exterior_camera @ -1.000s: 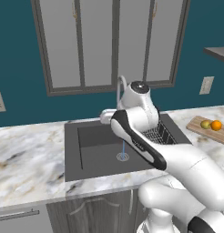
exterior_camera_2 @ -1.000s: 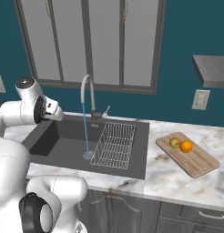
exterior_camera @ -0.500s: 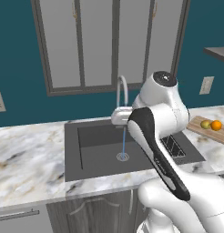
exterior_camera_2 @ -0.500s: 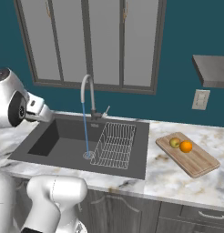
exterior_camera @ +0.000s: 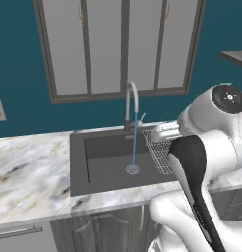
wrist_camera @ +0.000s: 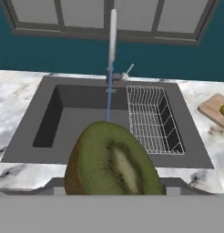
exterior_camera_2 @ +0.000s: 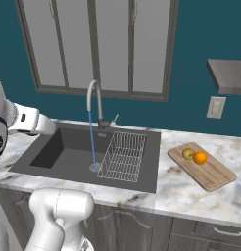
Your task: Pick the apple, orange, kiwi from the sink and place them on the cutting board to airdry. Then turn off the sink faucet.
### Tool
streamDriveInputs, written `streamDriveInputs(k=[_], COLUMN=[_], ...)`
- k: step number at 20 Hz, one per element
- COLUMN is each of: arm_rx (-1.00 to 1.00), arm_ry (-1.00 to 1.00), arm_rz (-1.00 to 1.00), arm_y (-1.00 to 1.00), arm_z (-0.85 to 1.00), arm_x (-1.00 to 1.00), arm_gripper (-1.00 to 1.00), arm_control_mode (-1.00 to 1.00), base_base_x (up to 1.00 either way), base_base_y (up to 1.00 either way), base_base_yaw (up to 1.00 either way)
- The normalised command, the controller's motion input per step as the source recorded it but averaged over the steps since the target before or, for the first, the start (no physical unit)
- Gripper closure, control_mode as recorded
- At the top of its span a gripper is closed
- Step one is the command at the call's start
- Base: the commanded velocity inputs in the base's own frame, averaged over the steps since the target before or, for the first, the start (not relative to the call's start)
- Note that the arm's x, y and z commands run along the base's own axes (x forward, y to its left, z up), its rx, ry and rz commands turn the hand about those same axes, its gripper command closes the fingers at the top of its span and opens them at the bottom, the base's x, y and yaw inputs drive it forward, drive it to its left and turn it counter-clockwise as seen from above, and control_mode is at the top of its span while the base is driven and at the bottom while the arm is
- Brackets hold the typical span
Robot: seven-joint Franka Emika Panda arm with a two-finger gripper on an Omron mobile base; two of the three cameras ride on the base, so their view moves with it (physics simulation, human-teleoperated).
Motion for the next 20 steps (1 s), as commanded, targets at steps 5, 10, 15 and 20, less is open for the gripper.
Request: streamDriveInputs(k=[5, 10, 15, 20], arm_rx=[-0.11, 0.0, 0.0, 0.0], arm_ry=[-0.13, -0.02, 0.0, 0.04], arm_rz=[-0.06, -0.14, -0.18, -0.21], arm_y=[-0.85, -0.9, -0.86, -0.67], arm_z=[0.42, 0.29, 0.23, 0.01], arm_x=[-0.58, -0.43, -0.31, -0.05], arm_gripper=[1.0, 1.0, 1.0, 1.0], arm_control_mode=[-1.0, -1.0, -1.0, -1.0], base_base_x=[0.0, 0.0, 0.0, 0.0], base_base_y=[0.0, 0.0, 0.0, 0.0], base_base_yaw=[0.0, 0.0, 0.0, 0.0])
